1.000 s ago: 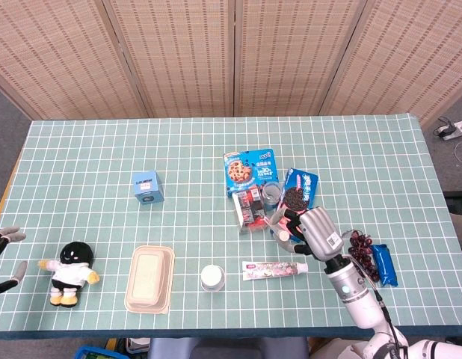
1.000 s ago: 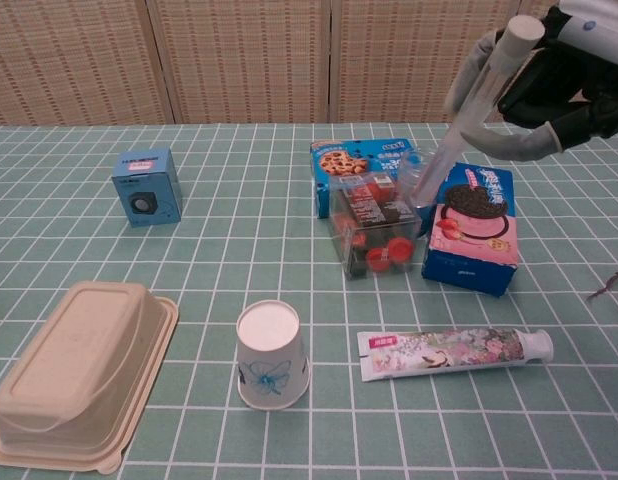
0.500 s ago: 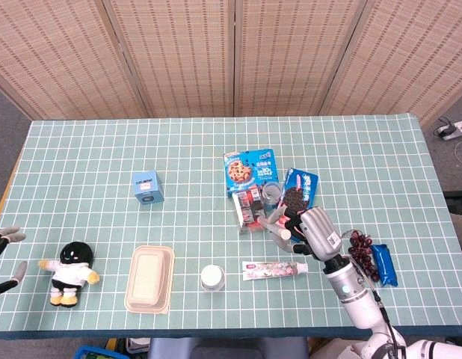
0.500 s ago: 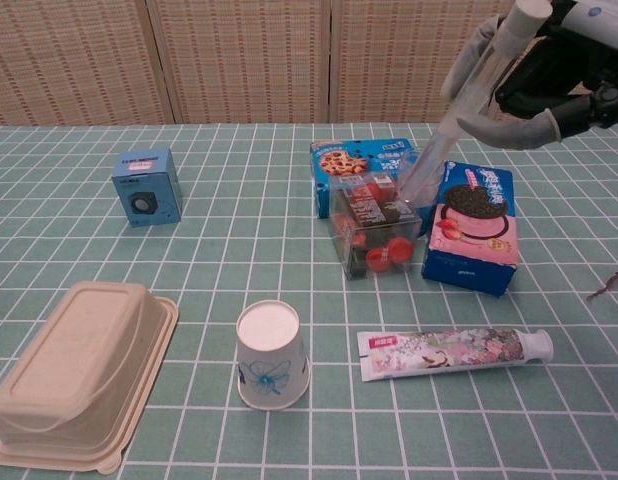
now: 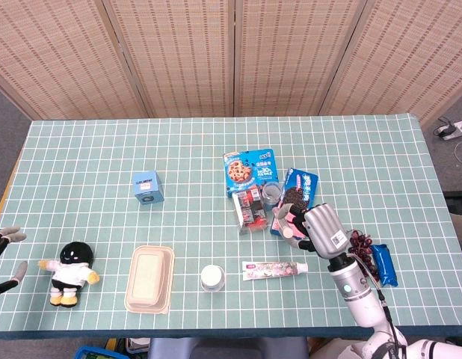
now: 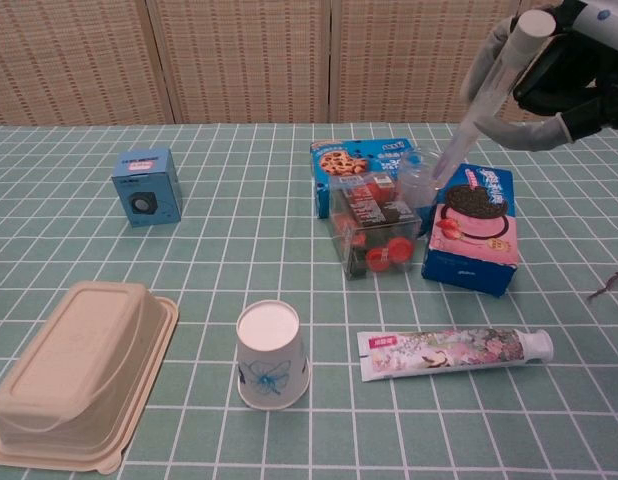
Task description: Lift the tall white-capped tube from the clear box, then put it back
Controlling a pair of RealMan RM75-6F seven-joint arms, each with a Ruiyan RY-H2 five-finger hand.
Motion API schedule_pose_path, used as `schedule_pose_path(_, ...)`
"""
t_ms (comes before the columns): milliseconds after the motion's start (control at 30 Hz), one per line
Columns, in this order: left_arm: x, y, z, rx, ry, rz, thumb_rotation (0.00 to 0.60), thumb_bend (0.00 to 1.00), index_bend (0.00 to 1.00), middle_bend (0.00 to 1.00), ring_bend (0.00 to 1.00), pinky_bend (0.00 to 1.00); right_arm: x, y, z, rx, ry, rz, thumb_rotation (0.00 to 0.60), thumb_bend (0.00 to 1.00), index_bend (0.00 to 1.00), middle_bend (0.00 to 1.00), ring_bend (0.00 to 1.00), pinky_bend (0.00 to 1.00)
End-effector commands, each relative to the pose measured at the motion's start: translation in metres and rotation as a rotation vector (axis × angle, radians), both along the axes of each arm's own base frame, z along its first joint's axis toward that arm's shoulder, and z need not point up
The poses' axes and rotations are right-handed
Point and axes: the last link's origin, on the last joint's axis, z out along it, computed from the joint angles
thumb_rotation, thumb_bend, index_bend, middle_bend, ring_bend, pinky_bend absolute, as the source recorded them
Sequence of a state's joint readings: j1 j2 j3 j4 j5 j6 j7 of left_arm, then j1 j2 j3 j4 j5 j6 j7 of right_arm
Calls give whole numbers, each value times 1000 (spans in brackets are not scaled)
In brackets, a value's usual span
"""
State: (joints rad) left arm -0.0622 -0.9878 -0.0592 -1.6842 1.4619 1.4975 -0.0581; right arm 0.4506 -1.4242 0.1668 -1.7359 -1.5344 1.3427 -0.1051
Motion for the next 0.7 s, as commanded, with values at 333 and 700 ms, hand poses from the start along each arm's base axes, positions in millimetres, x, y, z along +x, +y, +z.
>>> schedule_pose_path(333, 0, -1, 1, 2, -4, -3, 600, 358, 379, 239, 181, 337, 9, 6, -2, 184, -318, -10, 600, 754, 757, 1000, 1000, 1000)
schedule_pose_path(700, 1, -1, 0, -2, -2, -1, 600, 358, 379, 239, 181, 337, 0, 4, -1, 170, -322, -16, 600, 763, 756, 1000, 1000, 1000)
